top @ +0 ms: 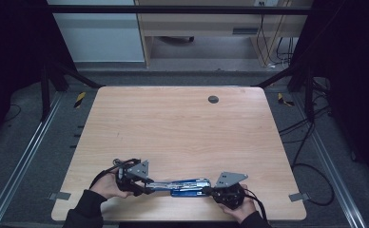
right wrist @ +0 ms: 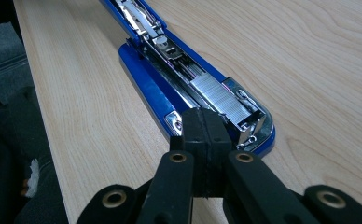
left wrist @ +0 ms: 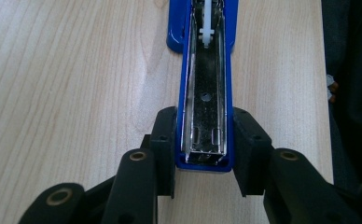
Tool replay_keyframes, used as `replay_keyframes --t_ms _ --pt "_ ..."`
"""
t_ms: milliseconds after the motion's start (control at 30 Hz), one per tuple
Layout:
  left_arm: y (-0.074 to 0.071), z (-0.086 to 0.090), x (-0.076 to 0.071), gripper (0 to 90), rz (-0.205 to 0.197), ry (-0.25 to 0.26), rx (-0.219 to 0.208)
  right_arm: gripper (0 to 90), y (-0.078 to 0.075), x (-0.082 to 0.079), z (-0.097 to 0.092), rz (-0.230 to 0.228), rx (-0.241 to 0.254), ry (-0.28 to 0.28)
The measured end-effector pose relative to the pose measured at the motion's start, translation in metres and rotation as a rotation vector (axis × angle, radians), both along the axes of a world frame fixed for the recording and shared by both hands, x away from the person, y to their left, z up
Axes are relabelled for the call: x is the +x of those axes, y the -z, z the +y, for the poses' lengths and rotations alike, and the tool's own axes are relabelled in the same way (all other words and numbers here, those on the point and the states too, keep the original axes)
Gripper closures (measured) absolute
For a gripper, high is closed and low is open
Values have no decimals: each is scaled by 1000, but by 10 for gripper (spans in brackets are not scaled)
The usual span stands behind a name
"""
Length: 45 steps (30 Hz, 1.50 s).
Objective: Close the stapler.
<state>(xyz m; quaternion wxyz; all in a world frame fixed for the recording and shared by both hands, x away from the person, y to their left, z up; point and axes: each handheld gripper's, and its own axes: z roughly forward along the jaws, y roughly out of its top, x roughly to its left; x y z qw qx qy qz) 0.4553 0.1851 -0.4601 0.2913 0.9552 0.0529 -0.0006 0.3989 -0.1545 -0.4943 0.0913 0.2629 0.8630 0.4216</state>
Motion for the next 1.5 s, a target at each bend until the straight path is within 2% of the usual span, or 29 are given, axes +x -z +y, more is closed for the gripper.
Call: replay_keyframes --t_ms 267,833,1267,1500 --pt "-13 -2 -1 651 -2 3 -13 900 0 0 0 -2 -5 1" --pt "-23 -7 0 657 1 21 19 900 0 0 0 -1 -4 -1" --pt "-31 -15 0 659 -8 27 71 900 0 0 1 0 -5 0" --pt "-40 -23 0 659 -12 33 120 900 0 0 0 1 -5 -1"
